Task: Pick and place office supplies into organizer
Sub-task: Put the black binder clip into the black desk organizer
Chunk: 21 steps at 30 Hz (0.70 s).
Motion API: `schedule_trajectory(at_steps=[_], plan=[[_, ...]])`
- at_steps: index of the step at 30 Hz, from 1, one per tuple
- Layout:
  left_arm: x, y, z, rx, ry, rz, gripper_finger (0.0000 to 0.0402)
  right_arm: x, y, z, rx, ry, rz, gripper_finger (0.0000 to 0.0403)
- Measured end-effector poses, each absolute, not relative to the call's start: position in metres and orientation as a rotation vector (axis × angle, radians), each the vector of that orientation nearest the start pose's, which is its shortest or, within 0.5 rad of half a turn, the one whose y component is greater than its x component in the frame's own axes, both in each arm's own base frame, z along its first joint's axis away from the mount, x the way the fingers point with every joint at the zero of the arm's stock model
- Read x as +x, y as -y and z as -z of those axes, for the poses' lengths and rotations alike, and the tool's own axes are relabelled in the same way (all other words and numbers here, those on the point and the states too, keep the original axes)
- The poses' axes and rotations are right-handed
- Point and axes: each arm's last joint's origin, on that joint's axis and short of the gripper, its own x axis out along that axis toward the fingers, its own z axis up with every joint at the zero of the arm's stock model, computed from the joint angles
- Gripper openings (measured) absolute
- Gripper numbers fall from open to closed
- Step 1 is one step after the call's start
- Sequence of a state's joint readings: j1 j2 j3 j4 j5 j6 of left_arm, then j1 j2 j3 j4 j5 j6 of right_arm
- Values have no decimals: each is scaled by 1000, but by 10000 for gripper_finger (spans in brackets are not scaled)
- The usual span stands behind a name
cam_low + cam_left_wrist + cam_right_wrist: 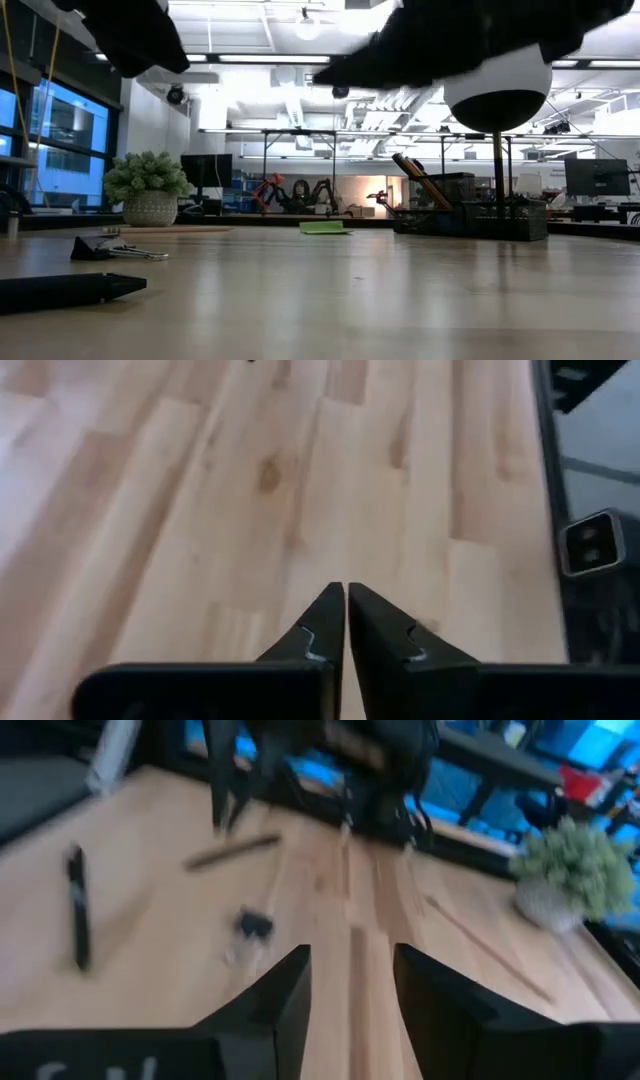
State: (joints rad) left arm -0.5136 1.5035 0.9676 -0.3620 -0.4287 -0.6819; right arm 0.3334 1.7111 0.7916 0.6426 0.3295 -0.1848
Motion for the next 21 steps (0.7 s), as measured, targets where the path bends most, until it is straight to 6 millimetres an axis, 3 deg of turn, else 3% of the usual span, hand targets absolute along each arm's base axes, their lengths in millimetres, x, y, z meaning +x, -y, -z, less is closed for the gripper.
schedule_trajectory(at_steps=[4, 7, 14, 21], plan=[[267, 161, -207, -204, -782, -137, 49, 334, -117, -196, -260, -208, -53, 145], [264, 171, -198, -152, -809, -120, 96, 332, -125, -196, -267, -216, -78, 160], [263, 155, -190, -41, -888, -198, 193, 326, -133, -188, -313, -295, -110, 194], [263, 137, -180, -32, -1045, -233, 242, 329, -124, -185, -427, -330, -75, 200]])
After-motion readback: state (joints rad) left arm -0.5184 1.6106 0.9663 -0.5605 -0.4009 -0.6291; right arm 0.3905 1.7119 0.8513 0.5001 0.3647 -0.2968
